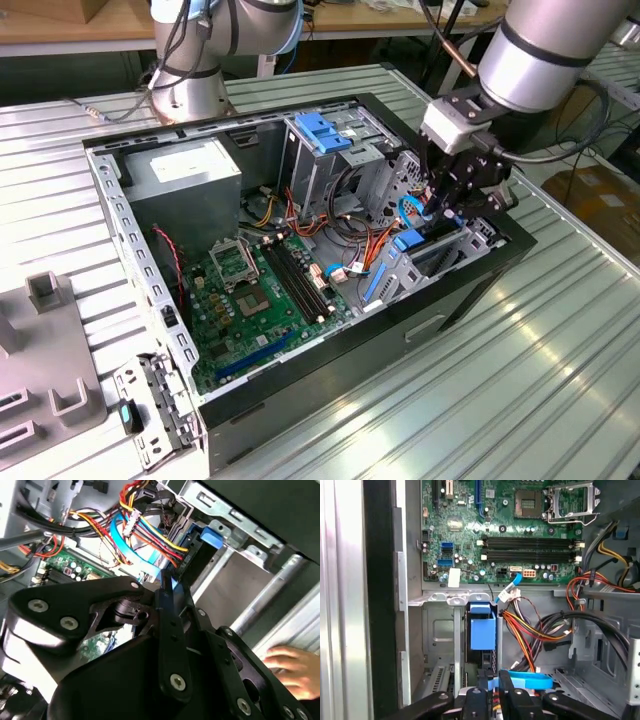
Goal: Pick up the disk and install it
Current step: 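Insert the second disk wire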
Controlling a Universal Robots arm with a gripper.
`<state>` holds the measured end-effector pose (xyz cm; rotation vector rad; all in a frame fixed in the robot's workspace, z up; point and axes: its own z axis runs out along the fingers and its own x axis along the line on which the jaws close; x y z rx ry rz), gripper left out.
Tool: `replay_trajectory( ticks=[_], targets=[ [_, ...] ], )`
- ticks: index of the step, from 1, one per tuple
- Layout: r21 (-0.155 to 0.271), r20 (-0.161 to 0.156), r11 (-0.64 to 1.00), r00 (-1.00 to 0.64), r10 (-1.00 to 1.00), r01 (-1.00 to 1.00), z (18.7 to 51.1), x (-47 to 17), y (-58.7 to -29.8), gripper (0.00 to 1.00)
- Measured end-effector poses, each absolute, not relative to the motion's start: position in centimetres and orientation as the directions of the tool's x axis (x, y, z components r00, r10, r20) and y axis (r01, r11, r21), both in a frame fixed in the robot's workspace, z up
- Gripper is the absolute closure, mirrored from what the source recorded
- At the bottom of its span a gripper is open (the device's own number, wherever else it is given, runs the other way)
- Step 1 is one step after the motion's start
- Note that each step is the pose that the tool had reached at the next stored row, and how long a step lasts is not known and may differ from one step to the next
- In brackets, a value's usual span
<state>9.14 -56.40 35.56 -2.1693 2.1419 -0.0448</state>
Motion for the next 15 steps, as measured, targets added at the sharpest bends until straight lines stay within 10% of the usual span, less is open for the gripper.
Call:
replay_trajectory(
  ticks=[15],
  targets=[
    [-0.087,-0.044,-0.011,0.015,-0.999,-0.996,35.66,9.14,-56.40,0.89]
  ],
)
